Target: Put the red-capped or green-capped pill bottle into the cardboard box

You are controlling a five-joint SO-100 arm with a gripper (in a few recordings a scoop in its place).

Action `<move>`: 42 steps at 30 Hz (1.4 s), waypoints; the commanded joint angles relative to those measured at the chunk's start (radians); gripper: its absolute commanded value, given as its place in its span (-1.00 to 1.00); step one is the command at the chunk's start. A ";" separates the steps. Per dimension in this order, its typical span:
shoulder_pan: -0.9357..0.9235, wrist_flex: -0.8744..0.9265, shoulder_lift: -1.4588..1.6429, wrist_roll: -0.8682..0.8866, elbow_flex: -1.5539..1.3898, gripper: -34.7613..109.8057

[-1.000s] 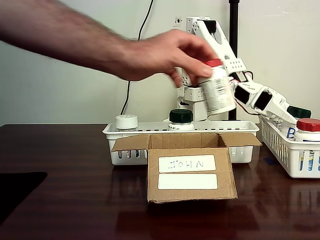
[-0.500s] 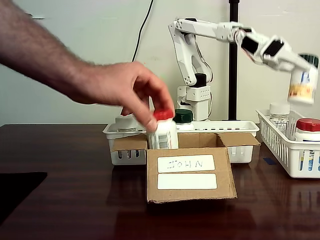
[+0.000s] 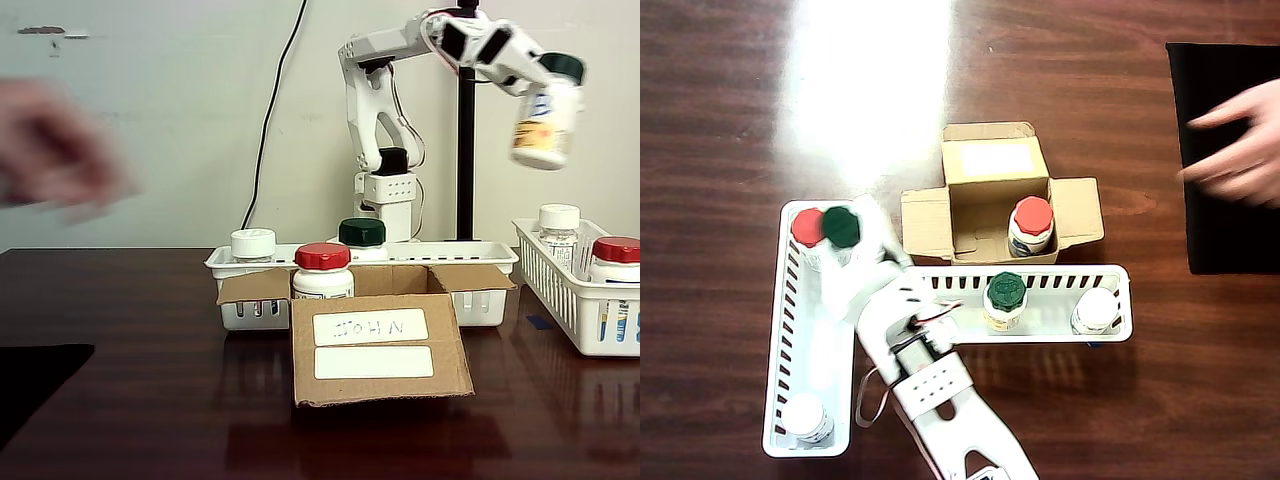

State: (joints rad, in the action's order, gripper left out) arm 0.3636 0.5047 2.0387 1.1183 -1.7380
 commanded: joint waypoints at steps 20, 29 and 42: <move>-0.334 -0.373 -0.354 0.133 -0.041 -0.53; -0.347 -0.555 -0.439 0.184 -0.179 -0.26; -0.321 -0.206 -0.118 0.164 -0.242 0.48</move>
State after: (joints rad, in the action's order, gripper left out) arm 0.0138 0.1503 1.7150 1.2931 -2.0356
